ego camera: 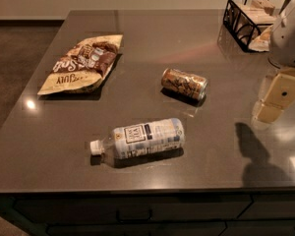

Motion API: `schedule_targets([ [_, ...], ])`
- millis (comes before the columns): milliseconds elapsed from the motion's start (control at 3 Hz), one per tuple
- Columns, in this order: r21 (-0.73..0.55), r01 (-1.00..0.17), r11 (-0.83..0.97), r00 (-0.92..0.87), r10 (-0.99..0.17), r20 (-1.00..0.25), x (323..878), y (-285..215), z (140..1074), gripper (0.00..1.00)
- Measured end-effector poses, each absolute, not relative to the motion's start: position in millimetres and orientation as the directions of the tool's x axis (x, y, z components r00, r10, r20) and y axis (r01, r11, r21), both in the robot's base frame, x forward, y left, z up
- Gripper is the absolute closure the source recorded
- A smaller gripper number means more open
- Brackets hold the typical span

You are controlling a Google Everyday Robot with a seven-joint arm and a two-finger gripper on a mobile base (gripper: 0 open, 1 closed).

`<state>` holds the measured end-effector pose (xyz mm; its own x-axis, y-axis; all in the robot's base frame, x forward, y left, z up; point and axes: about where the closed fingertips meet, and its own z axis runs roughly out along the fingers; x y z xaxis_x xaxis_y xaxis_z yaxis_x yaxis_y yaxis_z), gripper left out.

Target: Move orange can near brown chip bag

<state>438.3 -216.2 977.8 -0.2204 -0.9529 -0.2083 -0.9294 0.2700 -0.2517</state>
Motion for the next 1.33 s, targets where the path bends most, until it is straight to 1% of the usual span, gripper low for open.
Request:
schedule_targets([
  [333,-0.252,-0.929,0.27,-0.22,-0.953,-0.208,438,-216,978,0.0],
  [667,-0.229,-0.927,0.296,-0.245,-0.943,-0.225,456,-214,970,0.0],
  [1333,-0.174,-0.908,0.382,-0.326,-0.903,-0.279,515,-209,951,0.0],
])
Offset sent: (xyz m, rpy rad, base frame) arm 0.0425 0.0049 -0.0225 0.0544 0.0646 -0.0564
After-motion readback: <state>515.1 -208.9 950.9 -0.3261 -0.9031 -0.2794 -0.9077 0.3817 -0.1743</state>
